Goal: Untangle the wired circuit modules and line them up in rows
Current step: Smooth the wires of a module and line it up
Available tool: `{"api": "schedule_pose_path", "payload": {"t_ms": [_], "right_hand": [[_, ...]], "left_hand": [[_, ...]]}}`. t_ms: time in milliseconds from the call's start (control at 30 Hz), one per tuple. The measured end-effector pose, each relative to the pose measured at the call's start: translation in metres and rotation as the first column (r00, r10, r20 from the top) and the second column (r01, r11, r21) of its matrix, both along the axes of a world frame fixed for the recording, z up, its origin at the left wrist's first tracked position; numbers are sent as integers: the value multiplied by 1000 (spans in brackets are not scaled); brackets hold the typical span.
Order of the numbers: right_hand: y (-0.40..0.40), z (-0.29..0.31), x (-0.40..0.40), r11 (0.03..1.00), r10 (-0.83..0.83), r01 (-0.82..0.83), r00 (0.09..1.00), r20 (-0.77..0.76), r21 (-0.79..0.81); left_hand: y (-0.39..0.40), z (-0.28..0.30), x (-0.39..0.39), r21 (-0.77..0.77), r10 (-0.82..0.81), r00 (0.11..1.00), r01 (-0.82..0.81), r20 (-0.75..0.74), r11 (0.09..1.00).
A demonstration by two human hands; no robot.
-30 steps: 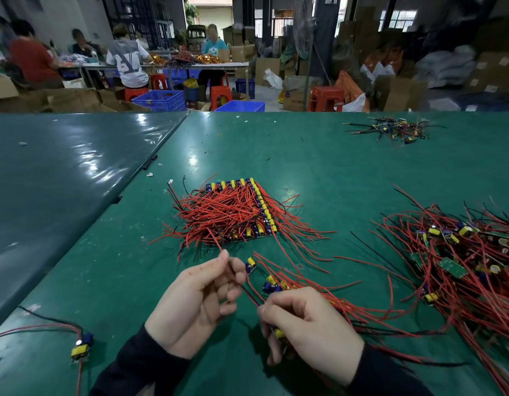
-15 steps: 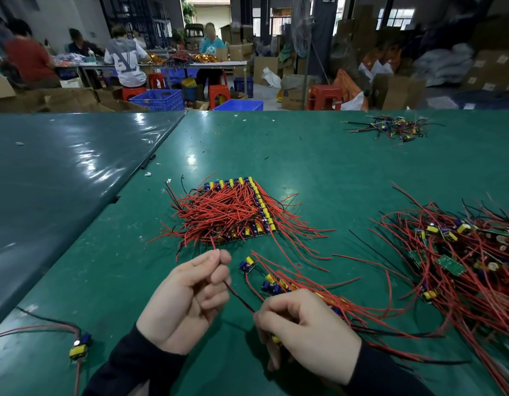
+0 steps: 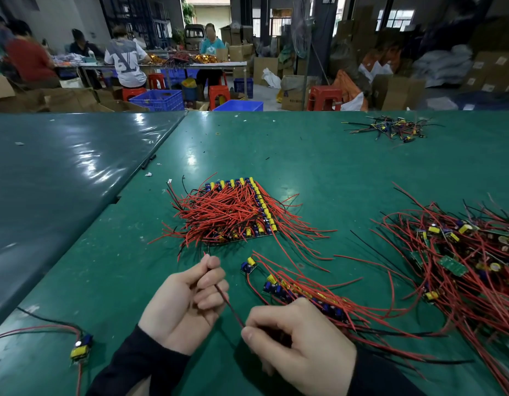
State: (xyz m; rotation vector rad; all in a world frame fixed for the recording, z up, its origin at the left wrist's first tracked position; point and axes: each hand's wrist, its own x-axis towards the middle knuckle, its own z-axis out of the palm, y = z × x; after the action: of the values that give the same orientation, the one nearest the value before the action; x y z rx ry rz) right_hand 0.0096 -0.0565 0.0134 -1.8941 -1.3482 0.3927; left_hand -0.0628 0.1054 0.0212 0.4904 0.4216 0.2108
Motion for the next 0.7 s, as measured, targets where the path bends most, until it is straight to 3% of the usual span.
{"api": "schedule_pose_path", "payload": {"t_ms": [167, 300, 400, 533, 600, 700], "right_hand": [[-1, -6, 5, 990, -138, 139, 989, 50, -16], [0, -5, 4, 988, -148, 151, 986, 78, -30], [-1, 1, 1, 998, -62, 63, 993, 101, -8], [-1, 5, -2, 997, 76, -73, 958, 278, -21], [-2, 5, -2, 995, 99, -90, 940, 327, -44], [-2, 7, -3, 995, 101, -90, 956, 277, -50]], "left_hand": [[-4, 4, 5, 204, 126, 991, -116, -34, 972], [-11, 4, 6, 336, 190, 981, -169, -30, 926], [-4, 6, 3, 226, 143, 989, -130, -43, 965], [3, 9, -5, -26, -23, 1000, 22, -21, 999], [3, 8, -6, -51, -39, 999, 38, -11, 998], [2, 7, -6, -48, -24, 1000, 23, -16, 999]]}}
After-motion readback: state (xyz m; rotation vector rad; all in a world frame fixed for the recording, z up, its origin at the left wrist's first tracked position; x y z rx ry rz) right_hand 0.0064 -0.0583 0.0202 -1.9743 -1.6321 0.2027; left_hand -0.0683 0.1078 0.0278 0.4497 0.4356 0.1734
